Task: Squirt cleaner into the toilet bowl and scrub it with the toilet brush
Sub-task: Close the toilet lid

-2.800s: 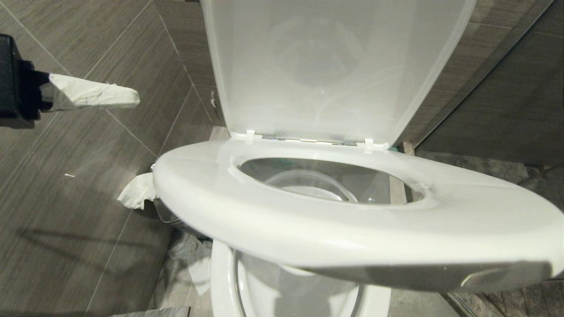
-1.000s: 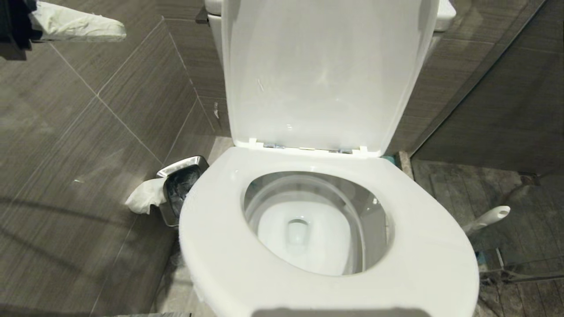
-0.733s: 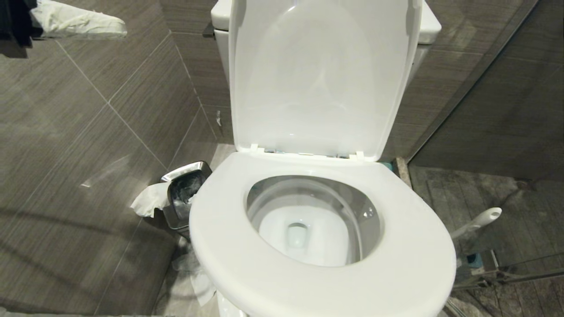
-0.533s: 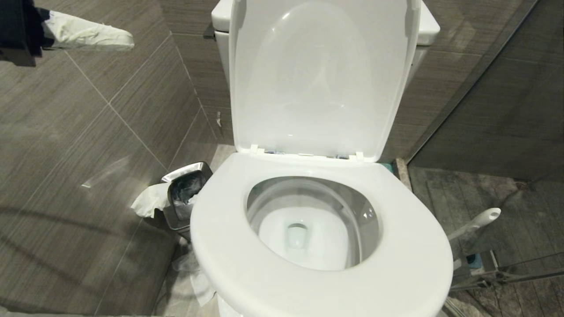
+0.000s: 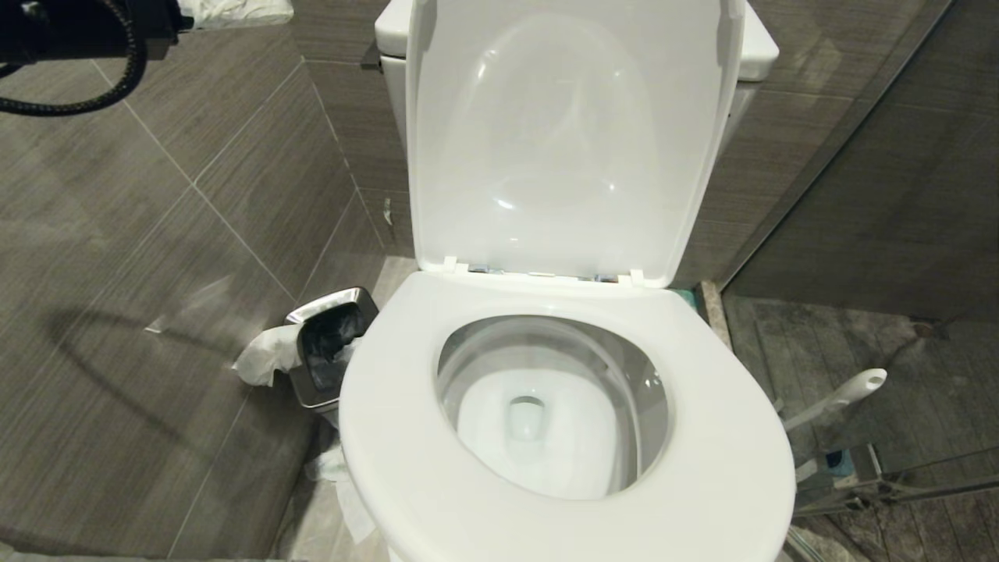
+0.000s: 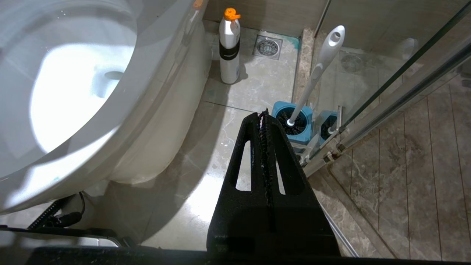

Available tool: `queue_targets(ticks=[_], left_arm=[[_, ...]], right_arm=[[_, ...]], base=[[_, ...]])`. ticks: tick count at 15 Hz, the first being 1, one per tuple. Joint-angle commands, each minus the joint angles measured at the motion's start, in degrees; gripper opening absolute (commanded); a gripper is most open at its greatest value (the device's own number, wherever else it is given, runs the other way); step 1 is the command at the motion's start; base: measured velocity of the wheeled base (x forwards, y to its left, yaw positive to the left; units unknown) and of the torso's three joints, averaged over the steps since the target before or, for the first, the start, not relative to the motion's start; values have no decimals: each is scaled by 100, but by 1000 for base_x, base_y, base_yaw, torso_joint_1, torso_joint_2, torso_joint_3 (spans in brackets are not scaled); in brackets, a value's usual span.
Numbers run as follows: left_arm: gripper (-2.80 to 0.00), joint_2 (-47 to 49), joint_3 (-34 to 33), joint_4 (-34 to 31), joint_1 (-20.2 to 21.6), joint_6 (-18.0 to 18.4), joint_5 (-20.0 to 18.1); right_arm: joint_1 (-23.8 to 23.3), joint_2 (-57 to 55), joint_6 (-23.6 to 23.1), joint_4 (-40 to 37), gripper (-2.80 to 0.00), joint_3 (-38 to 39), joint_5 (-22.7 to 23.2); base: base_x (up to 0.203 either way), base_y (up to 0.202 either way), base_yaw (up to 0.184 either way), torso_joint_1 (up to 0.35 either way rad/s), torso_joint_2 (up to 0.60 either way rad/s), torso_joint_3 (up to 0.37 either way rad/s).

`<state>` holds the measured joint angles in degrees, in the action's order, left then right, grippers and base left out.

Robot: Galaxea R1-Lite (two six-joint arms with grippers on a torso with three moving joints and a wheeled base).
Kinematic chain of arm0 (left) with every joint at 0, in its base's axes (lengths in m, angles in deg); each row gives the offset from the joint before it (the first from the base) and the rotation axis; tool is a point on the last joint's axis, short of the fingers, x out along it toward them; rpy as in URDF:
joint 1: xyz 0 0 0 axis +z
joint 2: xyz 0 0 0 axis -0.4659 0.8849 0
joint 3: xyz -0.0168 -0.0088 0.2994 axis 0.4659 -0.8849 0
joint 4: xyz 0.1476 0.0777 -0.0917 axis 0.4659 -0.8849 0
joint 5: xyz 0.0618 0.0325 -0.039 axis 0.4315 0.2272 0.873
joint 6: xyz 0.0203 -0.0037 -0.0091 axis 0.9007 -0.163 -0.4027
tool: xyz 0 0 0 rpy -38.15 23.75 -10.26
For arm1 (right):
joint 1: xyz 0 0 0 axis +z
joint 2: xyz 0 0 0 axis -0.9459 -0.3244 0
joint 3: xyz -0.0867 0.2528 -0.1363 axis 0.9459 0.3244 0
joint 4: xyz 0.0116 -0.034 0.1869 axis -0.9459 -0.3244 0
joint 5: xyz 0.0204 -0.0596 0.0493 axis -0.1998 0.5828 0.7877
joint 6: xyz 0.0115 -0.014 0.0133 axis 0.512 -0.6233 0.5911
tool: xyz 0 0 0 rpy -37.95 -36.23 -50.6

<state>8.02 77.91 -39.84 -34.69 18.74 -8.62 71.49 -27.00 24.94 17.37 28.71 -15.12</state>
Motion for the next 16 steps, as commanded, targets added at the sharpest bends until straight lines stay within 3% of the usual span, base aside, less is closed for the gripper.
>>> queue_targets(ticks=[1,3,4,9,13,16], left_arm=[[-280,452,2,1147,13,-572,-31],[-280,625,-5,2128,0,-1204,259],[-280,752,-6,2429,-10,-1287,473],[-280,1379,-14,3687,-70,-1265,814],[-280,2117,-43,5439,-306,-1270,1150],[-280,2211,-139,5501,-544,-1112,1323]], right_arm=[[2,-2,-4,0,-280,2,5],[2,-2,-4,0,-280,-6,5],[2,-2,-2,0,-280,-6,5],[2,-2,4,0,-280,2,5],[2,-2,-2,0,-280,-5,5],[2,-2,-4,0,-280,-4,5]], base=[[0,0,0,0,0,0],[0,0,0,0,0,0],[0,0,0,0,0,0],[0,0,0,0,0,0],[0,0,0,0,0,0],[0,0,0,0,0,0]])
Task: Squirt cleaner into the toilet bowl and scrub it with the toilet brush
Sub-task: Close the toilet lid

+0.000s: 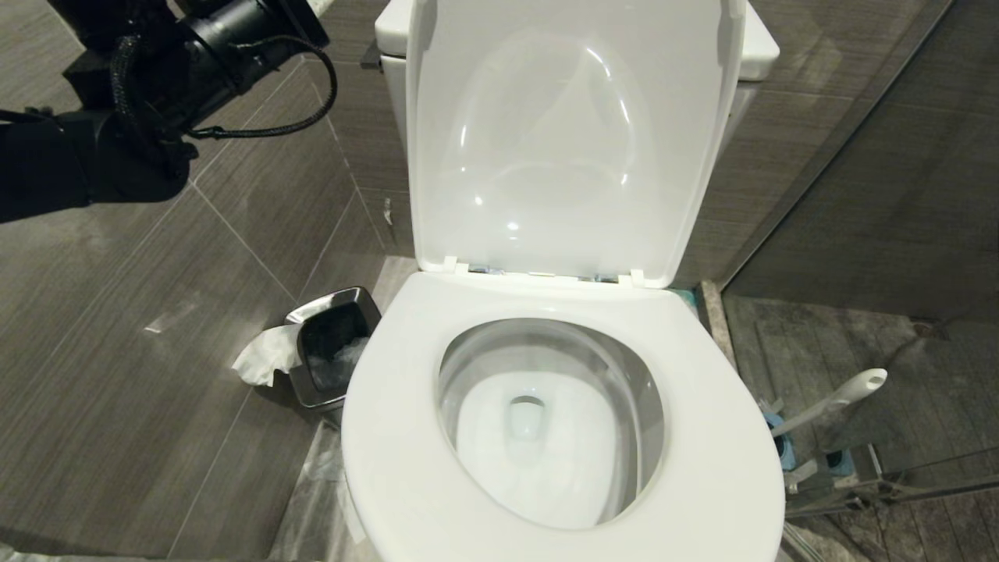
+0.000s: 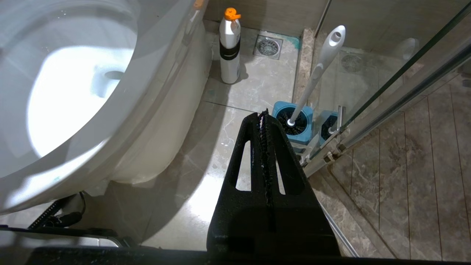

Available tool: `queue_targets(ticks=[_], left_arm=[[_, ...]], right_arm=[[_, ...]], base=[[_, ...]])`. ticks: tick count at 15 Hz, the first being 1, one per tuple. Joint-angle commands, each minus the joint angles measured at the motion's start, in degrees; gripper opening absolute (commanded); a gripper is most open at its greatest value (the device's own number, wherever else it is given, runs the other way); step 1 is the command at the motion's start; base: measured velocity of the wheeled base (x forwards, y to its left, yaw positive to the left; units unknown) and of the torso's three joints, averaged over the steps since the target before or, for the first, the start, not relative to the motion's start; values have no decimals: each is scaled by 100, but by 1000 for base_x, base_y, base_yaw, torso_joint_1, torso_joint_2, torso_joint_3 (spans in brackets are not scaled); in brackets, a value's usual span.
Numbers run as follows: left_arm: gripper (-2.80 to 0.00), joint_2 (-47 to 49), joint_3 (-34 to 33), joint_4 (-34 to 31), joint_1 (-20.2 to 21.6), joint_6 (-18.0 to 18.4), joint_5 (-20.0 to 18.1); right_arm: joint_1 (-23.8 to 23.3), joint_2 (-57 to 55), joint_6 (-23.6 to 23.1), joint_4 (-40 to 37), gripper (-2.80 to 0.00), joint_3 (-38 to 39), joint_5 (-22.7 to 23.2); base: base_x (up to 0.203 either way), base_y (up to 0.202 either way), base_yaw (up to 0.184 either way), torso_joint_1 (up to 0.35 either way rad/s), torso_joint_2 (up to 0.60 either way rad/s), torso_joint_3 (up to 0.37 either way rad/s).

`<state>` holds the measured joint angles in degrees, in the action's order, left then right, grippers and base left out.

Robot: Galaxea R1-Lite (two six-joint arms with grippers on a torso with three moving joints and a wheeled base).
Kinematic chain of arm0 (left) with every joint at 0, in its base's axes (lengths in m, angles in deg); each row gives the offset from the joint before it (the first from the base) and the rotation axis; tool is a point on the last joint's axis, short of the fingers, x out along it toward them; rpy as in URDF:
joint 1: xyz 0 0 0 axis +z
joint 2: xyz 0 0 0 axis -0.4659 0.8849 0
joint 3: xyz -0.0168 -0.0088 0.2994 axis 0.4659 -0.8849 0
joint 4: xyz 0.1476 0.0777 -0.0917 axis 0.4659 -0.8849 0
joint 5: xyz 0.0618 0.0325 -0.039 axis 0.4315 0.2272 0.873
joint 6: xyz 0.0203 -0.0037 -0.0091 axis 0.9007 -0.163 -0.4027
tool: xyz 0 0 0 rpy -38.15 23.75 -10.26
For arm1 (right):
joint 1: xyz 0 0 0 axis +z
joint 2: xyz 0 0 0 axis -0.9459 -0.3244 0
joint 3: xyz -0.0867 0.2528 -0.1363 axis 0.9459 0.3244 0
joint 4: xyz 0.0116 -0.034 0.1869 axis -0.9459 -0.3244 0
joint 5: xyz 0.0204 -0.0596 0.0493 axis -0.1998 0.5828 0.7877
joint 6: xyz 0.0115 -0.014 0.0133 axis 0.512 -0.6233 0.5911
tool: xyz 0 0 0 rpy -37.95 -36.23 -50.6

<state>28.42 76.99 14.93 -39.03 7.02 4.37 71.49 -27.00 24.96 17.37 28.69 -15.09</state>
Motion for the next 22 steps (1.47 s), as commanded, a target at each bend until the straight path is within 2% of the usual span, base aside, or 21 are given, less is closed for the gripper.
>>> queue_targets(ticks=[1,3,6,15,18,19,22], left_arm=[[-280,187,-110,24,-142,164,74],[-280,201,-189,23,-210,310,113],[-280,240,-218,7,-285,337,205],[-280,296,-485,50,-456,685,218],[-280,242,-583,29,-436,677,182],[-280,201,-653,18,-412,645,60],[-280,72,-921,41,-317,613,-625]], right_arm=[[2,-2,-4,0,-280,5,3],[2,-2,2,0,-280,5,3],[2,-2,-7,0,-280,-2,3],[2,-2,-7,0,-280,5,3],[2,-2,-7,0,-280,-4,3],[2,-2,-7,0,-280,5,3],[2,-2,-7,0,-280,4,3]], base=[[0,0,0,0,0,0],[0,0,0,0,0,0],[0,0,0,0,0,0],[0,0,0,0,0,0],[0,0,0,0,0,0],[0,0,0,0,0,0],[0,0,0,0,0,0]])
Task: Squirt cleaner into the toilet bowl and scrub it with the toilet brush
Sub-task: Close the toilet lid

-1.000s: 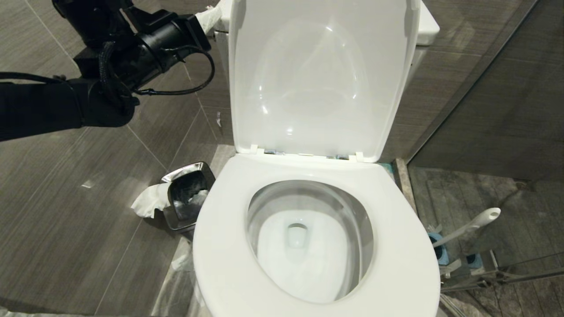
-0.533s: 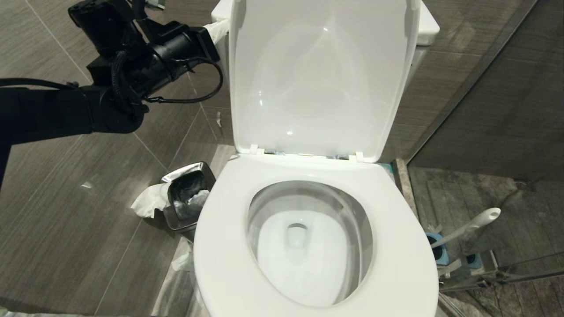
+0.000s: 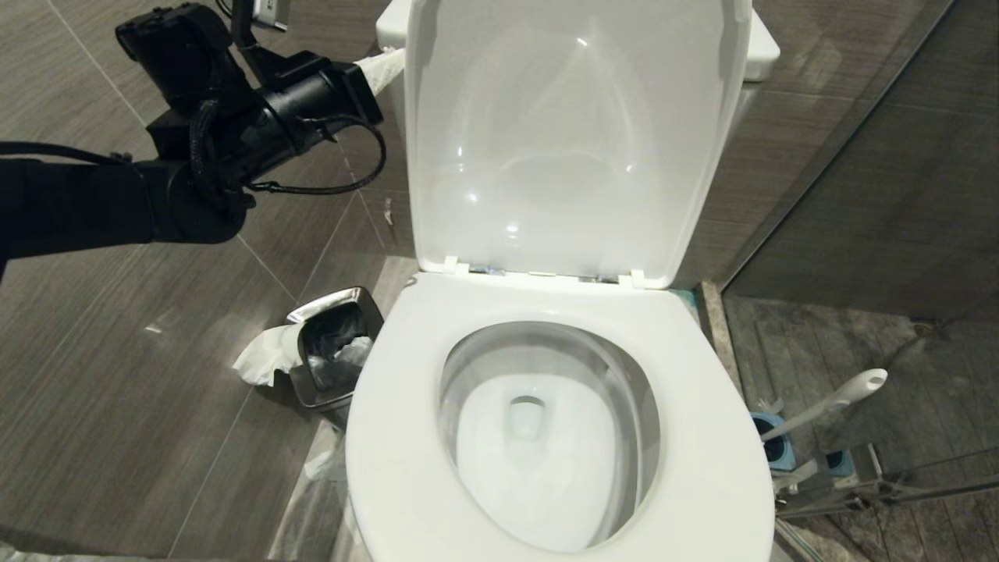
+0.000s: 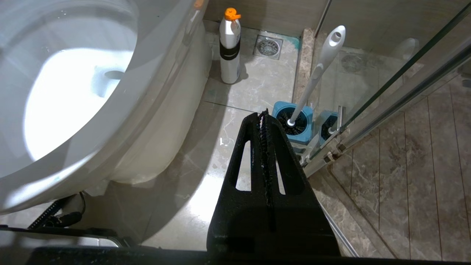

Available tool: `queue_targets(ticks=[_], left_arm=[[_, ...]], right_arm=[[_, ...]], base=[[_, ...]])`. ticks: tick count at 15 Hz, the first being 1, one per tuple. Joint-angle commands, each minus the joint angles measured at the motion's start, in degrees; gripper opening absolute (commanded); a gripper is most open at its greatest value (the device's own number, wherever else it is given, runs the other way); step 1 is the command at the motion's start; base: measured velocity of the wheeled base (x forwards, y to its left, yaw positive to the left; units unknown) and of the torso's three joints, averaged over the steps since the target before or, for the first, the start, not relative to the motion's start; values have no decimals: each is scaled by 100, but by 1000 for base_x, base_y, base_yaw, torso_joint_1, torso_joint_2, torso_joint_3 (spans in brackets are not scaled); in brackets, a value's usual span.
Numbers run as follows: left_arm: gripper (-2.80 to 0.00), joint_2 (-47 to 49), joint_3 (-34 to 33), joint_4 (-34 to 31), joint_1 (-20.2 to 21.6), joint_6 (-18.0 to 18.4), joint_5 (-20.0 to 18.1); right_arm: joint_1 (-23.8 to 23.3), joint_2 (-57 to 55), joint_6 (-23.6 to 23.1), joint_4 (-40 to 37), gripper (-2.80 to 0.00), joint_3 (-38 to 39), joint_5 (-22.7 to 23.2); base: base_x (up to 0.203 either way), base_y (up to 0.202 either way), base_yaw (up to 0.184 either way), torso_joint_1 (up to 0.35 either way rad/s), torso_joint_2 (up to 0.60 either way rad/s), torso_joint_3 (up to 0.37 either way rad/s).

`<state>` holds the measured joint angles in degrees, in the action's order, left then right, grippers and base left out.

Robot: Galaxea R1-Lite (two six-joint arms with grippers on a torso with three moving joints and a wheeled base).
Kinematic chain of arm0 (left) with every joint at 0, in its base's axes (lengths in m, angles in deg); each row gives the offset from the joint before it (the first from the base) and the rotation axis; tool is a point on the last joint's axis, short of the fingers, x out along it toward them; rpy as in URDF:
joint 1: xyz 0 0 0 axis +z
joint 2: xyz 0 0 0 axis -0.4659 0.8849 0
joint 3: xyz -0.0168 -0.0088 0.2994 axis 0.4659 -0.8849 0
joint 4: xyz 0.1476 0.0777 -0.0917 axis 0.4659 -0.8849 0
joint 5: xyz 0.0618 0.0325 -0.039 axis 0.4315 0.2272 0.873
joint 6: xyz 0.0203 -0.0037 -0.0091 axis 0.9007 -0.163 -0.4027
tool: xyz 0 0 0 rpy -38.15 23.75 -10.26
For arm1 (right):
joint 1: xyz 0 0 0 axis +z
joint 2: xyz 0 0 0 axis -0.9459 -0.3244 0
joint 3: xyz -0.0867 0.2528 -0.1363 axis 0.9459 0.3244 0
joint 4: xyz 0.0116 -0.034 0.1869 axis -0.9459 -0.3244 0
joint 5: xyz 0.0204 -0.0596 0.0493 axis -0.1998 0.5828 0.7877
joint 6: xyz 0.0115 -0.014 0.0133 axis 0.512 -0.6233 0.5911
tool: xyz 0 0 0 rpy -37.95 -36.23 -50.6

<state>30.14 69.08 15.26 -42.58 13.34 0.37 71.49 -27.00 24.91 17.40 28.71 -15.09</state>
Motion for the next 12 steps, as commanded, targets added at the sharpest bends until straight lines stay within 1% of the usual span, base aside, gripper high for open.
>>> queue_targets(ticks=[1,2,5,6,7,10,11,12], left_arm=[[-280,-128,-168,11,45,-107,-387],[-280,-156,-188,17,46,-281,-543],[-280,-304,-257,22,47,-798,-685],[-280,-368,-370,26,49,-914,-834],[-280,-465,-590,26,74,-998,-1078],[-280,-807,-1376,20,387,-1054,-2129],[-280,-914,-1613,-2,509,-1052,-2306],[-280,-1007,-1834,-22,589,-1048,-2354]], right_arm=[[2,-2,3,-2,-280,-5,2],[2,-2,3,-2,-280,2,2],[2,-2,6,-2,-280,2,2],[2,-2,7,-2,-280,-6,2],[2,-2,-2,-2,-280,2,2],[2,-2,7,-2,-280,2,2],[2,-2,-2,-2,-280,2,2],[2,-2,7,-2,-280,2,2]], base=[[0,0,0,0,0,0],[0,0,0,0,0,0],[0,0,0,0,0,0],[0,0,0,0,0,0],[0,0,0,0,0,0],[0,0,0,0,0,0],[0,0,0,0,0,0],[0,0,0,0,0,0]])
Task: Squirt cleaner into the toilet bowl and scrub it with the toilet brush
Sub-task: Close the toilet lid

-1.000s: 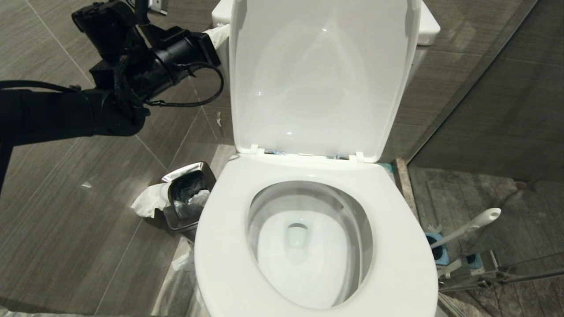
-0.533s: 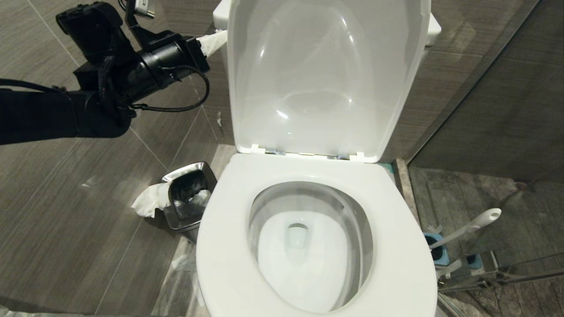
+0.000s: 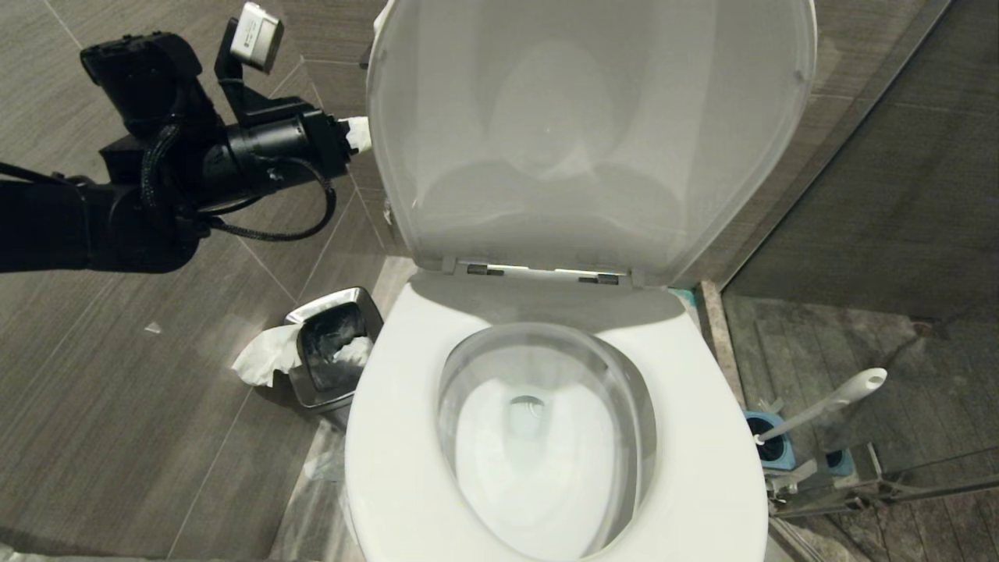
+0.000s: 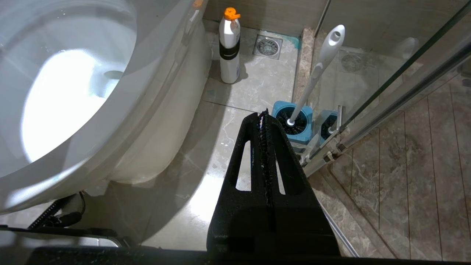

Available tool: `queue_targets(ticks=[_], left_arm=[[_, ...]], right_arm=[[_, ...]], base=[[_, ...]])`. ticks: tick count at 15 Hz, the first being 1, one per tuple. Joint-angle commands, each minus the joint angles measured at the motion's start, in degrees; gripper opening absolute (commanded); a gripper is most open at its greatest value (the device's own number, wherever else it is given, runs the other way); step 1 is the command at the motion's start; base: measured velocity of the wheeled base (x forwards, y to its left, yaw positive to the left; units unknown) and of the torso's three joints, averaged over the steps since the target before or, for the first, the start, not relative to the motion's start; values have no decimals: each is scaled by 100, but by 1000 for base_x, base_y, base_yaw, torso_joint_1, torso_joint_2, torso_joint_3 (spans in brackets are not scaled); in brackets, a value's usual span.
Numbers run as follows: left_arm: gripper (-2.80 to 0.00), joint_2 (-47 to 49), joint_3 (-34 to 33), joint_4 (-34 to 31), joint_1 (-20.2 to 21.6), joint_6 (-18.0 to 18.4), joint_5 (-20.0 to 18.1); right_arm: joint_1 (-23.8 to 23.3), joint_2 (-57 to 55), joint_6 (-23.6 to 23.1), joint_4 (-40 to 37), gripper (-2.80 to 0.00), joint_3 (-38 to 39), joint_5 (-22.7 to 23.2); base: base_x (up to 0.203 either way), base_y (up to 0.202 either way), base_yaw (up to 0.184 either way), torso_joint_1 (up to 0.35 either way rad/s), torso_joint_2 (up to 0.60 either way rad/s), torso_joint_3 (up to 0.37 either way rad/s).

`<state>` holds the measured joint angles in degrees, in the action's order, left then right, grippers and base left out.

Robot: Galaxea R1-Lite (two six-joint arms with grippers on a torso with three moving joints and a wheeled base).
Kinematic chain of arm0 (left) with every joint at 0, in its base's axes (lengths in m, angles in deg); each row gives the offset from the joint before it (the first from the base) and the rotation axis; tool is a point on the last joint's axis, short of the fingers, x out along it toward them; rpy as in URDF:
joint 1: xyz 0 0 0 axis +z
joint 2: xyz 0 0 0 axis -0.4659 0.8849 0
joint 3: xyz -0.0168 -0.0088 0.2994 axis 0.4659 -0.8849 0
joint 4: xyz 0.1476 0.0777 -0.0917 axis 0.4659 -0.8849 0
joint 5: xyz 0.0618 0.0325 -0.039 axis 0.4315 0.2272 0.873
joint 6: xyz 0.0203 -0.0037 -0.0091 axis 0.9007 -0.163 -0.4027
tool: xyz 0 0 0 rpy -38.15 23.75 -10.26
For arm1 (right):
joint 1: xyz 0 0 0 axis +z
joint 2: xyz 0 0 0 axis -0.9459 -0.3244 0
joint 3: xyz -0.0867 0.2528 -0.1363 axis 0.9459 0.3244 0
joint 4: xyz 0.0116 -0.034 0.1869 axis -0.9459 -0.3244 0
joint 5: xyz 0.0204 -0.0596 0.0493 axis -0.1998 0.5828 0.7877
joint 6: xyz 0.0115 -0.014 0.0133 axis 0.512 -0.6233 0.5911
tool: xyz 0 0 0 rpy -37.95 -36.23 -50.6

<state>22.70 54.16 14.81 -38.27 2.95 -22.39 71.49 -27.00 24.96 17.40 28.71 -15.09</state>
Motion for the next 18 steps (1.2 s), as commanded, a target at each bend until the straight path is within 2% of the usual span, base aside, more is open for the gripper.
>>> queue_targets(ticks=[1,4,6,9,10,12,14,15,16,18], left_arm=[[-280,-375,-575,4,252,-6,-94],[-280,-913,-1176,-267,632,-20,-129],[-280,-1328,-1345,-760,828,-93,-165],[-280,-1920,-1581,-1879,1049,-125,-716],[-280,-1981,-1589,-1961,1115,-107,-671],[-280,-2018,-1556,-1935,1220,-50,-236],[-280,-2032,-1257,-1933,1308,45,294],[-280,-2080,-999,-2049,1289,43,442],[-280,-2140,-590,-2442,1278,27,506],[-280,-2291,456,-3858,1226,-47,553]], right_arm=[[2,-2,-5,-2,-280,-2,3],[2,-2,-7,-2,-280,-6,3],[2,-2,2,-2,-280,2,3],[2,-2,-5,-2,-280,-6,3],[2,-2,-5,-2,-280,-5,3],[2,-2,-7,-2,-280,-6,3],[2,-2,-2,-2,-280,-3,3],[2,-2,-7,-2,-280,2,3],[2,-2,-7,-2,-280,2,3],[2,-2,2,-2,-280,2,3]], base=[[0,0,0,0,0,0],[0,0,0,0,0,0],[0,0,0,0,0,0],[0,0,0,0,0,0],[0,0,0,0,0,0],[0,0,0,0,0,0],[0,0,0,0,0,0],[0,0,0,0,0,0],[0,0,0,0,0,0],[0,0,0,0,0,0]])
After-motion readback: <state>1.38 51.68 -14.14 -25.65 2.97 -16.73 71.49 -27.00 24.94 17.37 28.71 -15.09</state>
